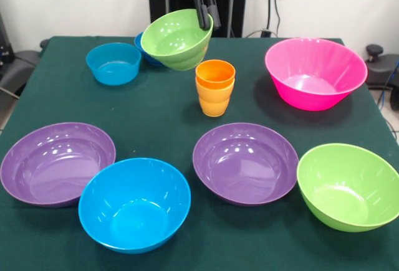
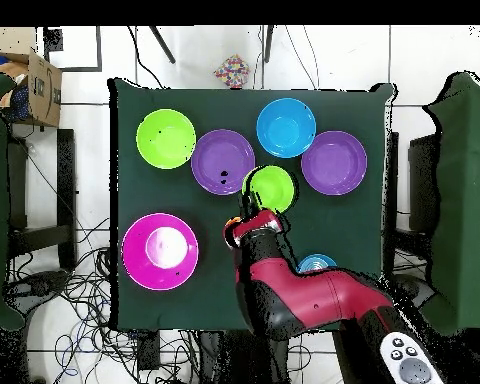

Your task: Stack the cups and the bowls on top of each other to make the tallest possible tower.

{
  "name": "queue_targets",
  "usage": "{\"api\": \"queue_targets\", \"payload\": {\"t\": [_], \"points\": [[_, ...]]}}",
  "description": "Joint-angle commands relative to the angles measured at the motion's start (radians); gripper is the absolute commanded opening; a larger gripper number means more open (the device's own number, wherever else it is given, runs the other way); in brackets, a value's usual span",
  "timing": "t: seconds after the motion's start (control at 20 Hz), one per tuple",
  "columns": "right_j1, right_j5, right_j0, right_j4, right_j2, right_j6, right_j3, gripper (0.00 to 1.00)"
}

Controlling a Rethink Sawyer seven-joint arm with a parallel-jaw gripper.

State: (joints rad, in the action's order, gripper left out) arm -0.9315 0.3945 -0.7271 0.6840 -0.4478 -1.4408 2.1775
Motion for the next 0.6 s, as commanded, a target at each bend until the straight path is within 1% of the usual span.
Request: {"api": "queue_targets", "payload": {"t": [0.05,0.3,0.35,0.6], "points": [[-0.017,-0.152,-0.062,0.119,-0.114,-0.105,0.009,0.00],[-0.032,-0.096,-0.029,0.114,-0.056,-0.112,0.029,0.00],[-0.034,-0.068,-0.009,0.107,-0.023,-0.111,0.034,0.00],[-0.025,0.036,0.045,0.096,0.077,-0.102,0.053,0.00]]}}
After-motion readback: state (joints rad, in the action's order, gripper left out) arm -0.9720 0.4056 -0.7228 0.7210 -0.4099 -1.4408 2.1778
